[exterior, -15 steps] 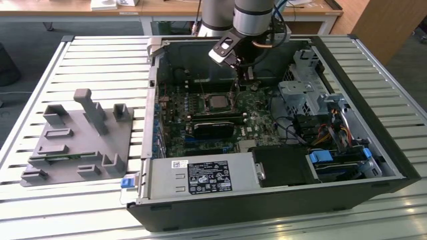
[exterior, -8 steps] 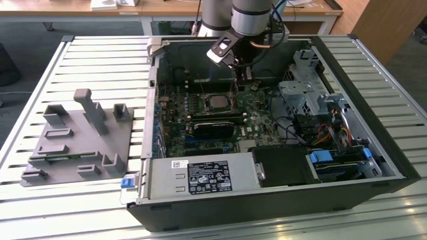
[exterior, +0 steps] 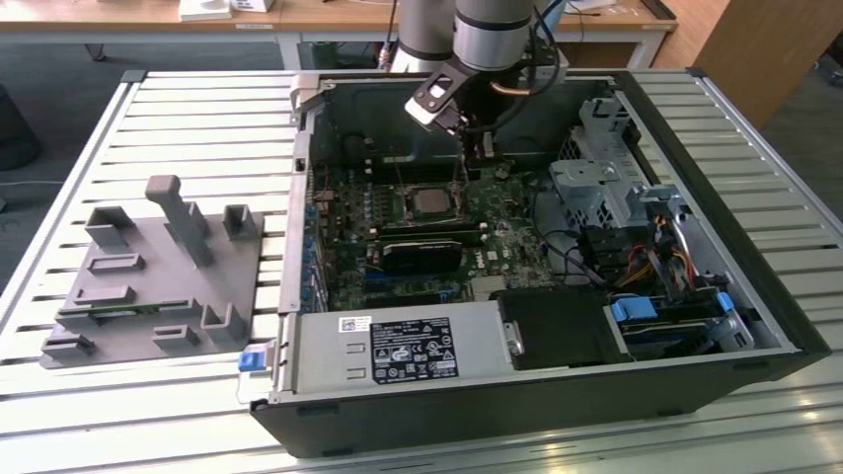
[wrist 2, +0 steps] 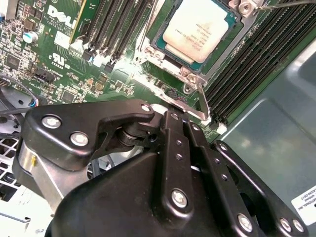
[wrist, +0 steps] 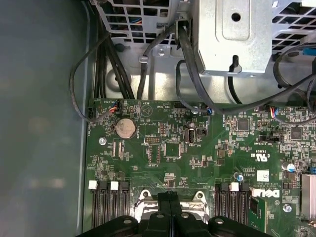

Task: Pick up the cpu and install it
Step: 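Close the cpu cover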

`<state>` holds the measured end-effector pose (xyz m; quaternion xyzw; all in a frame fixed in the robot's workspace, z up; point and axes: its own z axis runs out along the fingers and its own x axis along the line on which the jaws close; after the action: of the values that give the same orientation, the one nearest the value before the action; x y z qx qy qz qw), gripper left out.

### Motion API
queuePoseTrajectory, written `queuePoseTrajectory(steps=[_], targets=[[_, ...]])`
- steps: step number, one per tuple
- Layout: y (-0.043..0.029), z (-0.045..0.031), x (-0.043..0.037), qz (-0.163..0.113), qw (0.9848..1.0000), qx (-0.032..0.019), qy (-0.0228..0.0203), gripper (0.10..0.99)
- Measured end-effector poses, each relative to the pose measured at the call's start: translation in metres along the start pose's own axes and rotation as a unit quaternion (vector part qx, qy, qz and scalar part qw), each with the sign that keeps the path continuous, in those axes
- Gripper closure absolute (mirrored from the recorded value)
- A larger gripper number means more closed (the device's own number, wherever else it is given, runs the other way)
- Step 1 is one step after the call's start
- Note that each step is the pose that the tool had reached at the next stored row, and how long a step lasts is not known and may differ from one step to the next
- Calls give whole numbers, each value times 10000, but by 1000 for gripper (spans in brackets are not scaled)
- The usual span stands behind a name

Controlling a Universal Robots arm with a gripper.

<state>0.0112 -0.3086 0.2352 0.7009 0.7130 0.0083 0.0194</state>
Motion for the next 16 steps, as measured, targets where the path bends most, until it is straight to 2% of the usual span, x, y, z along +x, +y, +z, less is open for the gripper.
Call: queuePoseTrajectory(steps=[7, 16], targets=[[-31, 1, 1, 0, 10000, 0, 0, 980], [-108, 1, 2, 0, 10000, 0, 0, 980]])
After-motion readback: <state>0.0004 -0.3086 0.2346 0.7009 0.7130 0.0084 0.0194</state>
